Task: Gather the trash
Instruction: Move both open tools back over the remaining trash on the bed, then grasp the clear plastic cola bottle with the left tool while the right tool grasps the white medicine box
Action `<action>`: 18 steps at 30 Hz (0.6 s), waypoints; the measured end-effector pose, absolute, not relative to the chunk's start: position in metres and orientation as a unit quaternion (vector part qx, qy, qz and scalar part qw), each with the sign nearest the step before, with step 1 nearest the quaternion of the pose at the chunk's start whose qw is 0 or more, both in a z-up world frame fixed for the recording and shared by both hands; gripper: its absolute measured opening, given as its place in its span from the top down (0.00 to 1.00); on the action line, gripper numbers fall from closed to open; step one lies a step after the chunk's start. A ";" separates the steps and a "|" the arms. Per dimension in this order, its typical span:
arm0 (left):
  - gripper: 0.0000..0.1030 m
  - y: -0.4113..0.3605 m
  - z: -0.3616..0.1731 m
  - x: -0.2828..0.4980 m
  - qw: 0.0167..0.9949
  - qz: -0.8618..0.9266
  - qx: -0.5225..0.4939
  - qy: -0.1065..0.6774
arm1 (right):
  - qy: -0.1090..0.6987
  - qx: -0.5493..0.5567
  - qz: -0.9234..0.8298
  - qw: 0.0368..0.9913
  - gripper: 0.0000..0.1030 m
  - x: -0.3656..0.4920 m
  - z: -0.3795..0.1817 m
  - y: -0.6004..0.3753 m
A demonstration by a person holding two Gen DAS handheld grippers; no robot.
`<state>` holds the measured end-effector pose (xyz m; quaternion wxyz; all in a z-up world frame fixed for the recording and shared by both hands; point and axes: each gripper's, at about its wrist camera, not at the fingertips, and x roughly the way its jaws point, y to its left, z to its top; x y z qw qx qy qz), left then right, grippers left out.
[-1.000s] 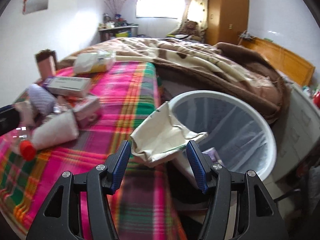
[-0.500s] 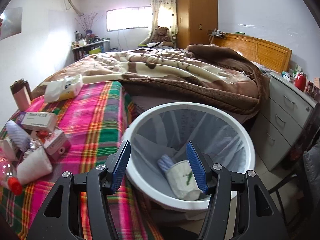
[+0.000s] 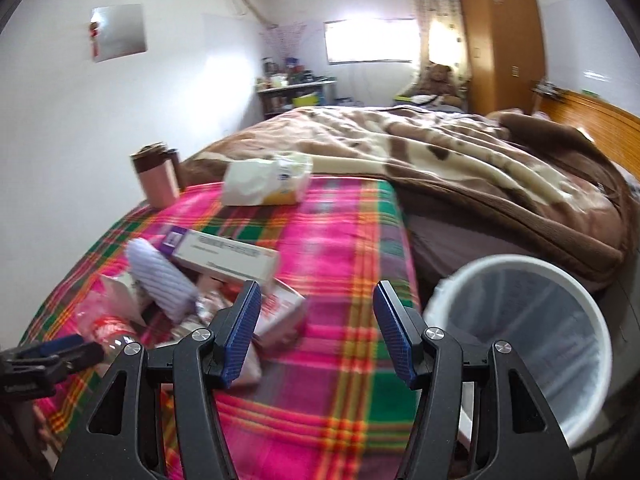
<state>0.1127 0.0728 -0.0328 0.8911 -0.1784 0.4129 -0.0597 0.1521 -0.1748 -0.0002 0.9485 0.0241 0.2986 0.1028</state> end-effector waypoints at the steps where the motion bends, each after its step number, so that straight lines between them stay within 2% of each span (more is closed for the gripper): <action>1: 0.14 0.074 -0.033 0.114 0.889 -0.056 -0.187 0.414 | 0.299 0.022 0.121 0.946 0.42 0.158 0.001 -0.169; 18: 0.10 0.085 -0.042 0.142 0.874 -0.045 -0.222 0.430 | 0.351 -0.124 0.227 0.900 0.37 0.219 -0.017 -0.096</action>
